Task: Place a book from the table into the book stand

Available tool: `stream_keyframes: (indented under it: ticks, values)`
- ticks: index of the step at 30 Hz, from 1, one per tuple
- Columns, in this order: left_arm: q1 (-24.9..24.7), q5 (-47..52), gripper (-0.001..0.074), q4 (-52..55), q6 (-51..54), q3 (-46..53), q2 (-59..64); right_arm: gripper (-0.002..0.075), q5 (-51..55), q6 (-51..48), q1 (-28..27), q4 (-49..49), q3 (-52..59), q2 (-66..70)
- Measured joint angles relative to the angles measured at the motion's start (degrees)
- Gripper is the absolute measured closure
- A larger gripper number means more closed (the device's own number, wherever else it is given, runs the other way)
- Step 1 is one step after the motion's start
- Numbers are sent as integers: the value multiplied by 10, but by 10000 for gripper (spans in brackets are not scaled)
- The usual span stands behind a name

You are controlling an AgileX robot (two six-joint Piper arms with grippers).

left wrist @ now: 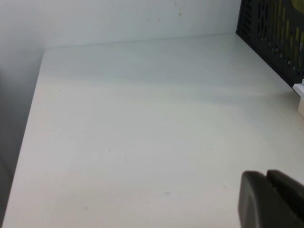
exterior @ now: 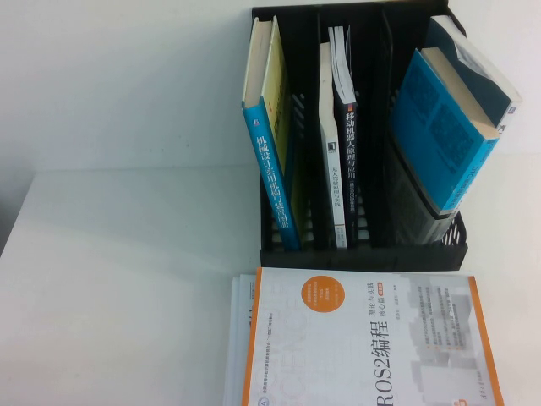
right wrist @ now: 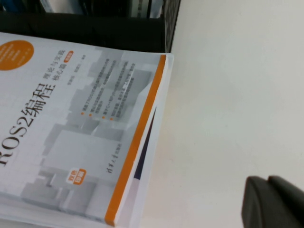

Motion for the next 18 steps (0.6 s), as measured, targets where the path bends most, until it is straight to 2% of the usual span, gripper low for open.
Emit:
stream_keyframes:
  ticks: [18]
  values:
    - [0,2,736,5,-7,-1,0,729,0,0,0,0,0,0]
